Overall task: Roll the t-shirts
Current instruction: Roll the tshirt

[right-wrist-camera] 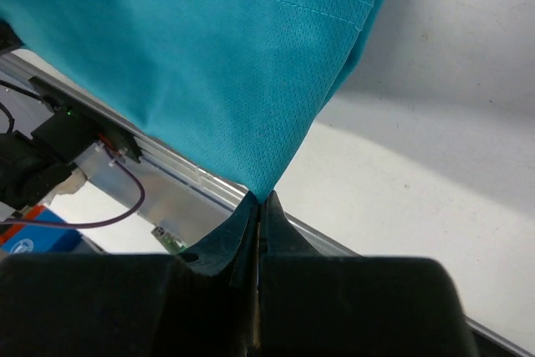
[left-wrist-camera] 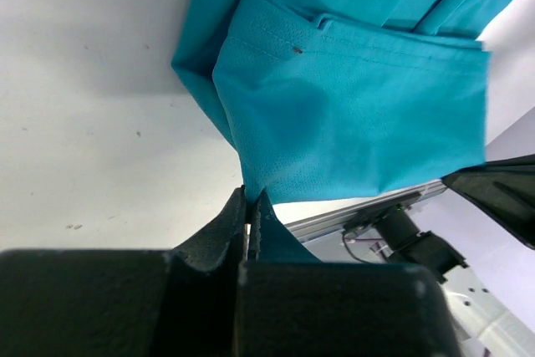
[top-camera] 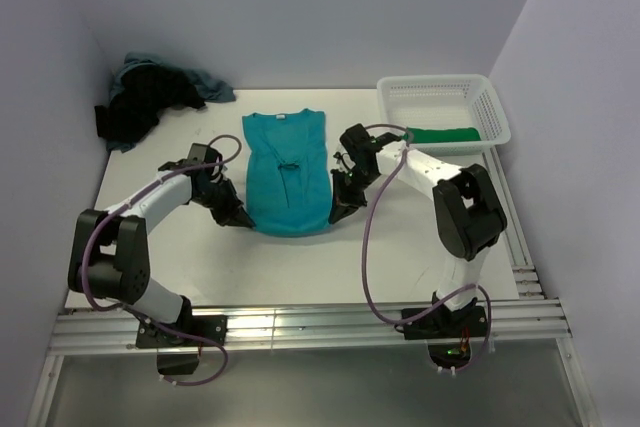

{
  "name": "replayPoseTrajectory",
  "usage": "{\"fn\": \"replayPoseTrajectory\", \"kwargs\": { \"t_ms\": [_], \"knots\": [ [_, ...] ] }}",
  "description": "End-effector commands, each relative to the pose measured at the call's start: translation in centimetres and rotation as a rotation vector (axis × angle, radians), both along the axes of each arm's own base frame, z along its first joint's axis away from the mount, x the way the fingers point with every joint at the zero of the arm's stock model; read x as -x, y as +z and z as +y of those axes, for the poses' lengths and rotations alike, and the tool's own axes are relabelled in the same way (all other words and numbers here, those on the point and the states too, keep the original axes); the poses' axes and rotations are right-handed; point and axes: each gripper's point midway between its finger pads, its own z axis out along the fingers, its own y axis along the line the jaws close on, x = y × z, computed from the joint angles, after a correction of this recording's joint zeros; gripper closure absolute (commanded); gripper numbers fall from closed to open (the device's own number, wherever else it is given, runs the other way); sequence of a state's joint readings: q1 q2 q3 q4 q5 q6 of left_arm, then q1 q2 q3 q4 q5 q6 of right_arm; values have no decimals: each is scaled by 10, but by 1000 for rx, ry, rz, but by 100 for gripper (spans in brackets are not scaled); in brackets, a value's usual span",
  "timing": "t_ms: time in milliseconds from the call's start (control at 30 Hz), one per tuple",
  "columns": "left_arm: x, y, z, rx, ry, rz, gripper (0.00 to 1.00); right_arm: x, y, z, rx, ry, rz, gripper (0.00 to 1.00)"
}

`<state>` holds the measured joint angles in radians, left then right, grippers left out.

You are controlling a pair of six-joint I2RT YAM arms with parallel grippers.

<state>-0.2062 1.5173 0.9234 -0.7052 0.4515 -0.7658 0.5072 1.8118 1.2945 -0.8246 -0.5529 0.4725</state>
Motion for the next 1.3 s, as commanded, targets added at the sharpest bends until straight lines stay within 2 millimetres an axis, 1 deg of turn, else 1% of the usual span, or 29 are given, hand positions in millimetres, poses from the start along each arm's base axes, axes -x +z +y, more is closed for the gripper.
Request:
{"fn": "replayPoseTrajectory", "kwargs": {
  "t_ms": [0,33,67,100,167,233,367,400,433,467,533,567,633,733,833,867,900,933,967,1000,1033,1067,1100,1133,1167,1200,1233,1267],
  "knots": [
    [-16,14,2,33,32,-10,99,-9,7,-2,-6,5,25,100],
    [-19,14,4,34,33,-13,99,-13,5,-2,-3,-1,33,100],
    [-22,12,7,36,43,-1,99,-18,9,-1,-12,-4,26,100],
    [-28,16,8,38,45,-14,99,-21,10,0,-13,-5,26,100],
    [-32,15,10,43,51,-5,98,-25,9,0,-12,-9,38,100],
    [-40,19,13,48,60,-14,98,-34,13,3,-23,-12,24,100],
    [-50,18,14,52,55,-2,98,-45,11,6,-28,-28,39,100],
    [-55,20,15,53,56,-9,98,-49,14,8,-36,-32,32,100],
    [-56,20,14,60,55,-7,98,-52,13,9,-40,-36,38,100],
    [-57,19,14,63,54,2,98,-57,18,13,-49,-40,30,100],
    [-64,23,15,70,53,-8,98,-62,17,14,-53,-47,36,100],
    [-66,21,16,70,54,-2,98,-65,21,16,-61,-48,29,100],
    [-71,24,17,71,48,-11,99,-67,22,17,-67,-48,33,100],
    [-71,25,17,76,42,-9,99,-65,22,18,-71,-44,40,100],
    [-59,19,16,82,37,20,100,-55,18,16,-79,-49,69,100],
    [-56,19,16,84,36,19,100,-49,15,14,-77,-52,79,100],
    [-45,13,17,84,37,43,100,-45,14,12,-80,-55,84,100],
    [-40,14,17,85,36,38,99,-41,17,11,-81,-55,75,100],
    [-34,12,18,82,38,43,100,-32,9,7,-71,-60,96,100],
    [-22,4,19,75,42,72,100,-27,7,6,-67,-59,104,100],
    [-16,2,19,78,42,77,100,-24,9,4,-70,-61,97,100],
    [-11,3,18,82,42,66,100,-12,0,1,-57,-60,123,100],
    [1,-5,18,85,46,98,100,-7,-3,0,-53,-58,130,100],
    [7,-5,18,83,45,99,100,-3,-3,-1,-53,-60,129,100],
    [13,-8,16,83,39,108,100,7,-11,-4,-41,-57,152,100],
    [22,-13,16,82,40,131,100,13,-14,-4,-36,-51,157,100],
    [25,-12,15,81,39,125,99,18,-15,-4,-36,-46,161,100],
    [33,-17,13,79,34,136,100,24,-21,-7,-26,-49,176,100]
  ]
}}
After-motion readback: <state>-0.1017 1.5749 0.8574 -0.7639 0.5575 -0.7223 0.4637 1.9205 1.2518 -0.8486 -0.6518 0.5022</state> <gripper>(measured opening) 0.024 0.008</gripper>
